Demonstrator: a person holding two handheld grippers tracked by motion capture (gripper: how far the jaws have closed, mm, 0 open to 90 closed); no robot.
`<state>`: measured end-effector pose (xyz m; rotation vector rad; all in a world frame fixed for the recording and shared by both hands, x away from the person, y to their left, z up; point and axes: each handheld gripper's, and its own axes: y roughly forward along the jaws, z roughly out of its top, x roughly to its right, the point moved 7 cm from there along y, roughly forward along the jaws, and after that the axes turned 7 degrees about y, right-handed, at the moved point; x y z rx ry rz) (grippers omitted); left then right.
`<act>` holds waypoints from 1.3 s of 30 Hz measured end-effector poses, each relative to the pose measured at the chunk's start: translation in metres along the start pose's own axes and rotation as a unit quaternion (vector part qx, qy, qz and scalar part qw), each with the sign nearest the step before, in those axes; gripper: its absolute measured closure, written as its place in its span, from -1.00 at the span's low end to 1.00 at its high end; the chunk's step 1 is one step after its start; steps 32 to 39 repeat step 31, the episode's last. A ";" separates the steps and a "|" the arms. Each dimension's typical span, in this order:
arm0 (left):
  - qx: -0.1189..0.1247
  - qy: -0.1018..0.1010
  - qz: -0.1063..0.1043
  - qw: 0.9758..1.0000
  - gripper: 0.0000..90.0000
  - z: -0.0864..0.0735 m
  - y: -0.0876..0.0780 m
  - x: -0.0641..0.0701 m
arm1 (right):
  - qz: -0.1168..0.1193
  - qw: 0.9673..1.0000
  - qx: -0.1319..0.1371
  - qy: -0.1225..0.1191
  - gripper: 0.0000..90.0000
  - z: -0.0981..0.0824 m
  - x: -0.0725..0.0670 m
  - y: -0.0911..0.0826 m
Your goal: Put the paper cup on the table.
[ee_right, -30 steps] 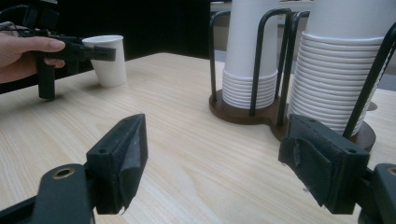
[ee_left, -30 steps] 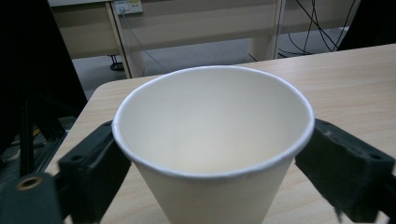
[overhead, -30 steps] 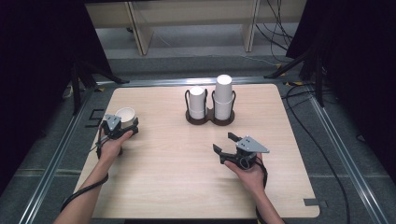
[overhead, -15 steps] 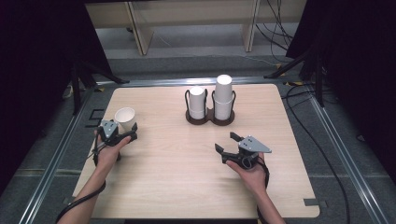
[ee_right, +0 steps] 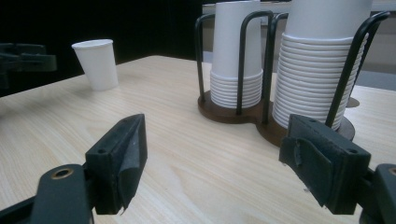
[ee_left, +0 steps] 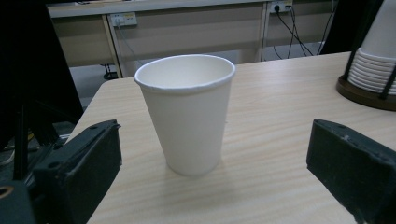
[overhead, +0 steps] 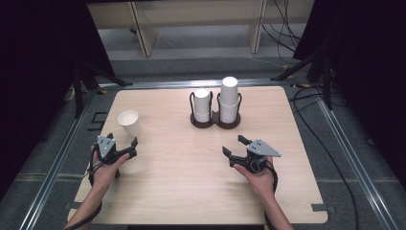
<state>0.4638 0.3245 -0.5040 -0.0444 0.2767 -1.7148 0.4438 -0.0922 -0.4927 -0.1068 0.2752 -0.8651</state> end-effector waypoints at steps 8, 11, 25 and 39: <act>0.002 0.014 -0.013 1.000 -0.93 -0.007 -0.026 0.009 | -0.009 1.000 -0.007 0.011 -0.51 -0.002 0.004 -0.001; 0.005 0.006 -0.013 1.000 -0.93 -0.008 -0.032 0.012 | -0.007 1.000 0.001 -0.008 -0.51 0.000 0.007 0.000; 0.019 0.008 -0.009 1.000 -0.91 -0.016 -0.049 0.020 | -0.003 1.000 0.008 -0.007 -0.51 0.002 0.004 -0.001; 0.014 0.012 -0.007 1.000 -0.91 -0.016 -0.051 0.020 | 0.004 1.000 0.001 0.006 -0.51 -0.001 0.003 0.001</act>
